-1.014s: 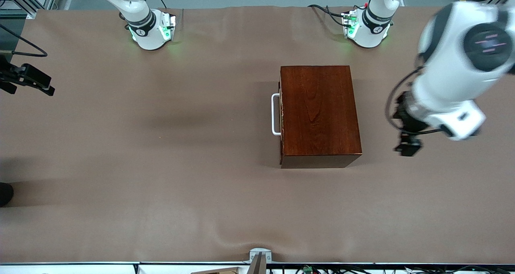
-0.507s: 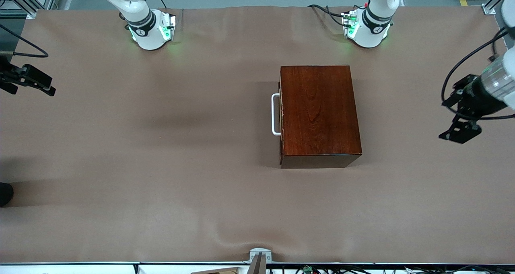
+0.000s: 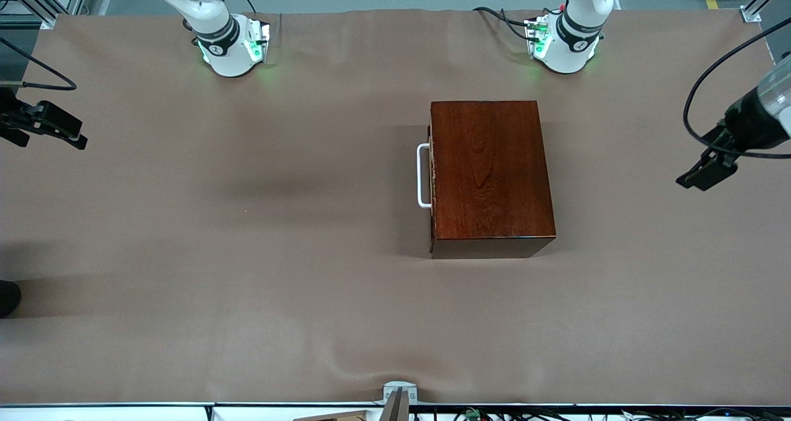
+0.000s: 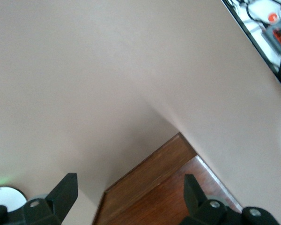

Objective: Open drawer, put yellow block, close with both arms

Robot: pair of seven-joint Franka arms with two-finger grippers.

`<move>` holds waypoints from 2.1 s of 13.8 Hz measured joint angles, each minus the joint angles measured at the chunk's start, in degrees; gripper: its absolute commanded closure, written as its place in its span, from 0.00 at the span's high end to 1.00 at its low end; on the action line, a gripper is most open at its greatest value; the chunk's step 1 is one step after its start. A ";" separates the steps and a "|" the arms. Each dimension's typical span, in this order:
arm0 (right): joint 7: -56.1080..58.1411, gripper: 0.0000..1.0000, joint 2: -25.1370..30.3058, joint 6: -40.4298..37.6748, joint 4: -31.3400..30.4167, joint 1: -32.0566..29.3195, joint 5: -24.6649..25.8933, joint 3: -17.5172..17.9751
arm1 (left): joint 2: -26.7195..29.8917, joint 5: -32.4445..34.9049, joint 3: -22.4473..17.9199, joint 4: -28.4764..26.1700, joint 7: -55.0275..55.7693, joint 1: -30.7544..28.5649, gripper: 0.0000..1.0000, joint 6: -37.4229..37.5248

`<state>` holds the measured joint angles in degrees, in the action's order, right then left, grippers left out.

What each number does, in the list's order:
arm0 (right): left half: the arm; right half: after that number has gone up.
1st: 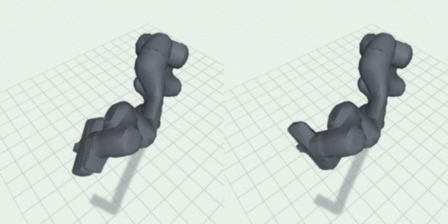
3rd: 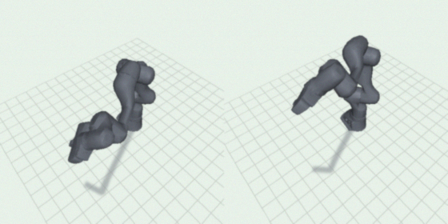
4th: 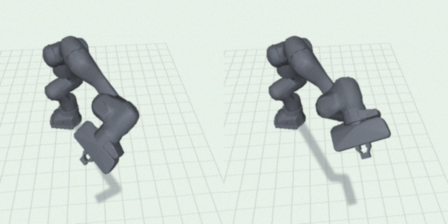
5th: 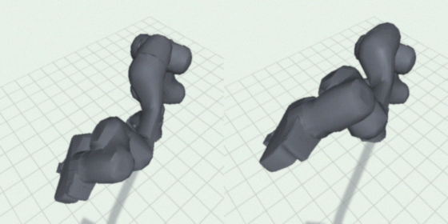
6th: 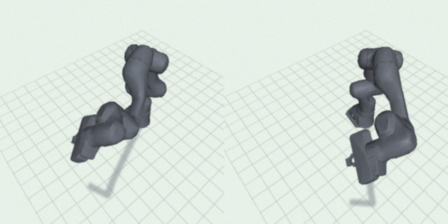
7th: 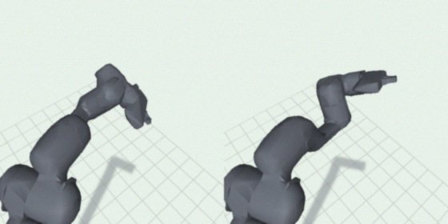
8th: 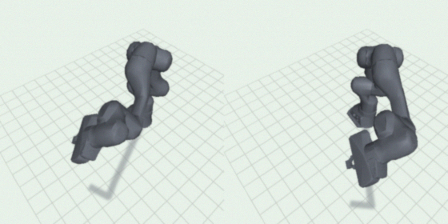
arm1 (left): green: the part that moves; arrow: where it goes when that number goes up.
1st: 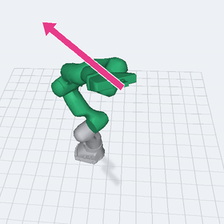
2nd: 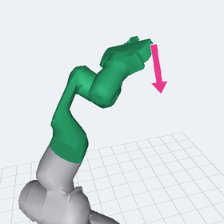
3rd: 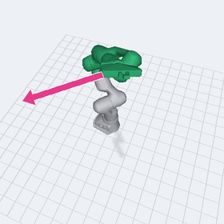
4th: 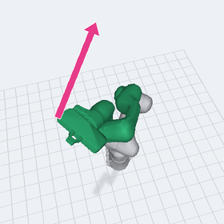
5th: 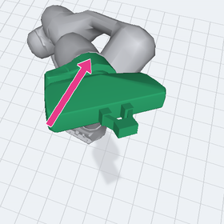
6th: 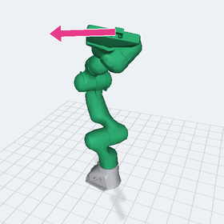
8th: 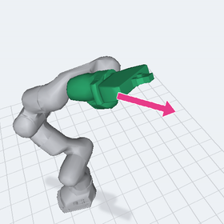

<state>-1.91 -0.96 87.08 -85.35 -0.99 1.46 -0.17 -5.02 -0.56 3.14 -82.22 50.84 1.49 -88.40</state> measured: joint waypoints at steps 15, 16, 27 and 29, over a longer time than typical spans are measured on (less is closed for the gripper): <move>1.97 1.00 0.01 1.06 -0.91 -0.70 -0.01 -0.28 | 7.98 3.33 0.28 -7.67 -48.94 1.88 1.00 3.19; 2.00 1.00 0.01 1.06 -0.95 -0.71 -0.25 -0.28 | 7.66 3.99 0.94 -7.01 -49.25 2.29 1.00 3.90; 2.95 1.00 0.01 1.06 -1.17 -1.45 -1.26 -0.14 | 6.30 1.95 -0.49 -4.87 -46.05 1.37 1.00 5.35; 2.95 1.00 0.01 1.06 -1.17 -1.45 -1.28 -0.10 | 6.19 1.84 -0.50 -4.87 -46.05 1.36 1.00 5.36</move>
<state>1.03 -0.95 88.14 -86.52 -2.44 0.18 -0.26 1.18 1.28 2.64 -87.09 4.79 2.85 -83.04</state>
